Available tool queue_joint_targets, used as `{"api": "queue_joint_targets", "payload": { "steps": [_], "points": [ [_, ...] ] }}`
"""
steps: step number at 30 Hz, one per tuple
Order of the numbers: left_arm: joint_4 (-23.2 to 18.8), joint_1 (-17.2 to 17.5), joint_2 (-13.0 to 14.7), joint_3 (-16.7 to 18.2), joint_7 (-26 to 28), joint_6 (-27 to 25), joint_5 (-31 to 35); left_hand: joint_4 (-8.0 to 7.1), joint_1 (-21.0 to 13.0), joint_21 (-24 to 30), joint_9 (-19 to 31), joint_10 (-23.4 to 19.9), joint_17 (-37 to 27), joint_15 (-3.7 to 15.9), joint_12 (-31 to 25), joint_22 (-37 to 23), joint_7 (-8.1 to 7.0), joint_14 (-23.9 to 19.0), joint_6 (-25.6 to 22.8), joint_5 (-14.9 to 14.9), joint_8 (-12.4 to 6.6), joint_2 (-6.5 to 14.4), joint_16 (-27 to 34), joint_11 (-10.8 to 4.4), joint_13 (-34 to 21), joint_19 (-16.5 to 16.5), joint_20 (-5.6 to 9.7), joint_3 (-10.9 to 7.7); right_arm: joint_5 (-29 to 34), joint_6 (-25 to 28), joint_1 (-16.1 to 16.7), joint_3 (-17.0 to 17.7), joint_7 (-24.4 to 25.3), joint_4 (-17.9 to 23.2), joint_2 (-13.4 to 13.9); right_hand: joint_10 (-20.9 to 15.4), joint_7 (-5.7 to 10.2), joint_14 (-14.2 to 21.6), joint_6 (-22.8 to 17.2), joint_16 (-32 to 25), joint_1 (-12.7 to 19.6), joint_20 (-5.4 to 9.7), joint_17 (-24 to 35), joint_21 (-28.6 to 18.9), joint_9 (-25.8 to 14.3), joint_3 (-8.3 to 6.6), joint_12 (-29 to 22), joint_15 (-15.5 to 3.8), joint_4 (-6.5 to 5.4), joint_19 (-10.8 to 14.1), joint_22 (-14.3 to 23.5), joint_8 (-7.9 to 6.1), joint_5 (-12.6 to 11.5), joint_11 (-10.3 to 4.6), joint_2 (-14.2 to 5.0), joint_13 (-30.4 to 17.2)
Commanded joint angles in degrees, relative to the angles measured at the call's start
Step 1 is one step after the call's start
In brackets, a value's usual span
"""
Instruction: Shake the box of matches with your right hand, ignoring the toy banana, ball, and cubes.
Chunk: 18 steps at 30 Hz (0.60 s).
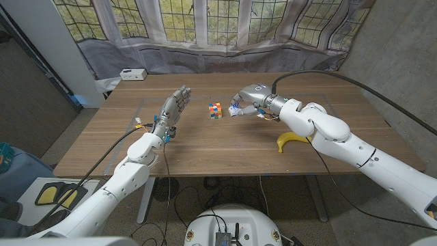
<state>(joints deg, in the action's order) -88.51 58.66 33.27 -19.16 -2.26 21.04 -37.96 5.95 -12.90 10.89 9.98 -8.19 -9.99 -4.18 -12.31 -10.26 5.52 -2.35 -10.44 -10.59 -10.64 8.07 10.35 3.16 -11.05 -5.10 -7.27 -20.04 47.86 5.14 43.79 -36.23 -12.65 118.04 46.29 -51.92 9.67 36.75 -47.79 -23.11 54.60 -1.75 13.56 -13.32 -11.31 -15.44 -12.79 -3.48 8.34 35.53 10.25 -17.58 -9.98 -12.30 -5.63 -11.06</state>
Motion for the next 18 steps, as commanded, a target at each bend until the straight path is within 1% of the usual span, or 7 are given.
{"api": "queue_joint_targets", "payload": {
  "steps": [1,3,6,9,11,14,18],
  "points": [
    [0.07,-0.38,0.28,-0.09,-0.04,-0.28,0.34,0.13,-0.28,0.52,0.20,0.01,-0.19,0.01,0.17,-0.21,-0.20,0.13,-0.37,0.05,-0.01,-0.48,0.29,-0.29,-0.21,0.02,-0.37,-0.59,-1.63,1.62,1.06,1.60,3.18,1.54,-0.07,-0.58,3.05,0.96,-3.94,0.08,0.39,0.10,-0.04,0.13,-0.21,-0.23,0.05,-4.35,-0.19,0.51,0.18,-0.04,-0.21,-0.18,-0.76,-0.15],
    [0.00,-0.40,0.33,-0.10,-0.01,-0.37,0.37,0.13,-0.28,0.52,0.20,-0.01,-0.19,0.00,0.17,-0.21,-0.17,0.11,-0.42,0.04,-0.03,-0.48,0.30,-0.29,-0.21,0.02,-0.37,-0.62,-2.43,1.66,1.19,1.90,3.29,1.68,-0.04,-0.70,3.05,1.00,-4.03,0.12,0.39,0.09,-0.08,0.13,-0.21,-0.22,0.03,-4.45,-0.18,0.55,0.18,-0.04,-0.20,-0.17,-0.76,-0.15],
    [-0.01,-0.53,0.47,-0.16,-0.03,-0.42,0.62,0.15,-0.29,0.53,0.20,-0.06,-0.19,-0.04,0.15,-0.21,-0.15,0.08,-0.45,0.04,-0.04,-0.49,0.31,-0.29,-0.21,0.02,-0.38,-0.67,-4.54,0.97,1.50,2.20,3.77,1.26,-0.11,-0.88,3.04,2.38,-4.15,-0.16,0.39,0.17,-0.26,0.11,-0.21,-0.27,0.08,-4.76,-0.16,0.70,0.17,0.03,-0.19,-0.16,-0.86,-0.15],
    [-0.06,-0.59,0.52,-0.17,0.09,-0.51,0.73,0.16,-0.30,0.52,0.20,-0.09,-0.19,-0.07,0.14,-0.21,-0.22,0.07,-0.43,0.04,-0.04,-0.49,0.31,-0.28,-0.21,0.01,-0.36,-0.70,-4.50,0.81,1.94,2.11,5.48,0.85,-0.22,-0.92,3.04,2.72,-4.24,-0.05,0.27,0.24,-0.44,0.06,-0.21,-0.27,0.14,-5.10,-0.20,0.89,0.17,0.07,-0.17,-0.15,-0.83,-0.15],
    [-0.01,-0.66,0.49,-0.17,0.09,-0.55,0.70,0.17,-0.31,0.53,0.20,-0.09,-0.19,-0.04,0.14,-0.21,-0.22,0.05,-0.43,0.04,-0.03,-0.50,0.31,-0.39,-0.21,0.01,-0.36,-0.73,-5.17,1.05,2.50,2.68,6.96,0.68,-0.41,-0.95,3.04,2.79,-4.31,0.01,0.30,0.36,-0.50,0.03,-0.21,-0.29,0.16,-5.14,-0.17,0.99,0.17,0.07,-0.17,-0.15,-0.84,-0.15],
    [0.14,-0.81,0.47,-0.24,-0.07,-0.60,0.67,0.18,-0.31,0.54,0.20,-0.08,-0.18,-0.11,0.14,-0.21,-0.23,0.09,-0.42,0.03,-0.03,-0.51,0.29,-0.39,-0.21,0.01,-0.37,-0.77,-7.45,1.80,3.55,4.40,9.44,0.51,-0.88,-1.07,3.02,2.99,-4.52,0.01,0.24,0.46,-0.54,0.01,-0.21,-0.28,0.15,-5.27,-0.21,1.09,0.17,0.04,-0.17,-0.12,-0.91,-0.15],
    [0.54,-1.13,0.25,-0.40,-0.42,-0.48,0.57,0.19,-0.32,0.54,0.20,-0.12,-0.18,-0.09,0.13,-0.21,-0.22,0.08,-0.38,0.03,-0.01,-0.52,0.30,-0.28,-0.21,0.00,-0.36,-0.82,-12.13,2.28,5.96,7.86,15.47,-0.26,-2.19,-1.90,2.98,3.94,-5.21,-0.17,0.11,0.58,-0.64,-0.12,-0.23,-0.27,-0.07,-5.32,-0.29,1.54,0.17,-0.14,-0.15,-0.05,-1.06,-0.17]
  ]
}}
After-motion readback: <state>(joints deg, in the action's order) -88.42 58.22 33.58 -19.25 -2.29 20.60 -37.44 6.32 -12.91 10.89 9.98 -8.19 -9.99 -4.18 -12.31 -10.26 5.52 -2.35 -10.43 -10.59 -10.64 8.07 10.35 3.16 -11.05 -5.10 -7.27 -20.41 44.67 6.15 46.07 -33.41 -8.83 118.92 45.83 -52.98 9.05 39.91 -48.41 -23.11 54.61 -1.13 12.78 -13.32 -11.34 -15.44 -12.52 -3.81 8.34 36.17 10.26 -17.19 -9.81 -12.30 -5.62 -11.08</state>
